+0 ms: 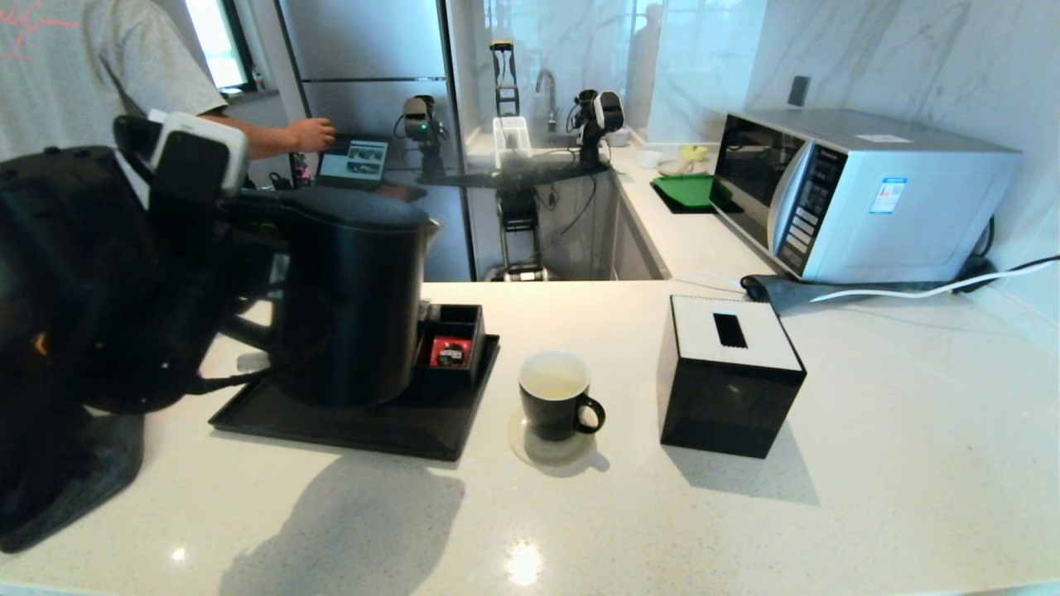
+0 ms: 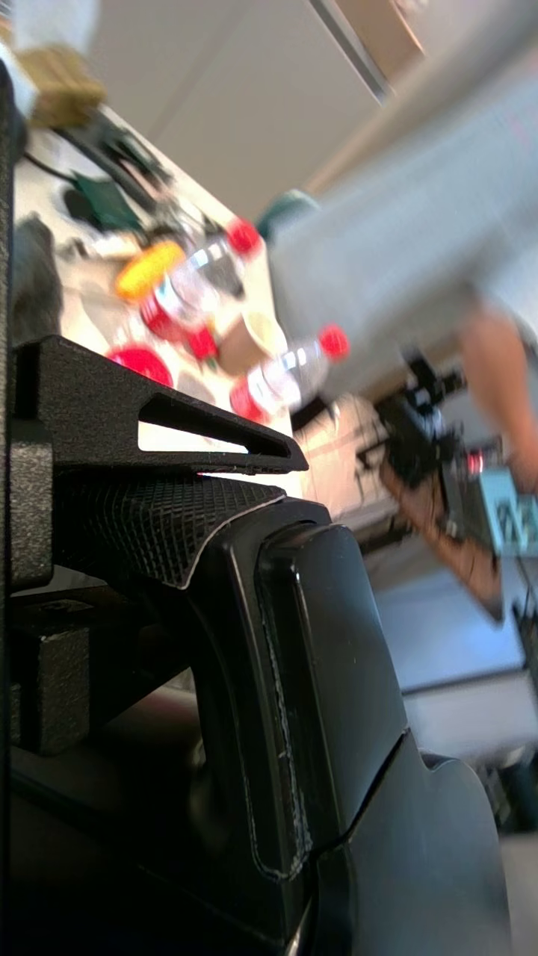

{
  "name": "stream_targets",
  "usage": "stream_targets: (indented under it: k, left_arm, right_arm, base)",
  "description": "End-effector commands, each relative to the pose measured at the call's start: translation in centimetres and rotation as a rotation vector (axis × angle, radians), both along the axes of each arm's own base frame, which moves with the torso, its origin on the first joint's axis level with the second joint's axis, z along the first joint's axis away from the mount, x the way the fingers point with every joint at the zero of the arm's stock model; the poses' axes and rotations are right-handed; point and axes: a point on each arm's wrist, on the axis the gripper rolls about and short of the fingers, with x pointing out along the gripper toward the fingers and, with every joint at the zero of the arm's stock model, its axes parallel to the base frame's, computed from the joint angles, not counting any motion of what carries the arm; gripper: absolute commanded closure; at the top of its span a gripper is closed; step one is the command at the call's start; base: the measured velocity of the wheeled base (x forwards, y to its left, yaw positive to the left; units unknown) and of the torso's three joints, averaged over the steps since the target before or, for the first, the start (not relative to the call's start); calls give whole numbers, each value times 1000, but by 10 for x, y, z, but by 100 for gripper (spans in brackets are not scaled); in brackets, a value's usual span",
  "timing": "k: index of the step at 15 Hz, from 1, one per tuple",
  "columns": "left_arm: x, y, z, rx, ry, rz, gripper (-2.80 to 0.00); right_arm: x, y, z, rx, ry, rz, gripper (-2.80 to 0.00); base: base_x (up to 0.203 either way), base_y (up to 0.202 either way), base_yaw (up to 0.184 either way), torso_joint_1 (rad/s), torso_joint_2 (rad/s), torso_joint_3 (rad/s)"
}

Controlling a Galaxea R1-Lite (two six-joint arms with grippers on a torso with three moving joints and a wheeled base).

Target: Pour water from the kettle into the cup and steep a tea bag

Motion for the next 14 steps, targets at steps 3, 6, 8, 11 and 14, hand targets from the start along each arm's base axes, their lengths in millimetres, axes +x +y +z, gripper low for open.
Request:
stream_targets:
  k: [3,6,8,11,14]
  left_arm:
    - [-16,29,19,-33,-83,80,0]
    - [-21,34,23,-68,-115,94,0]
    - [-26,35,26,-79,-127,95,0]
    - [-31,40,33,-87,-159,109,0]
    - [-36,55,39,-94,-195,172,0]
  right_arm:
    - [0,0,0,0,1,1,0]
    - [0,0,0,0,1,1,0]
    - [0,0,0,0,1,1,0]
    - [0,0,0,0,1,1,0]
    - [0,0,0,0,1,1,0]
  base:
    - [0,0,0,0,0,0]
    - [0,0,0,0,0,0]
    - [0,0,0,0,0,0]
    - [0,0,0,0,0,0]
    - [0,0,0,0,0,0]
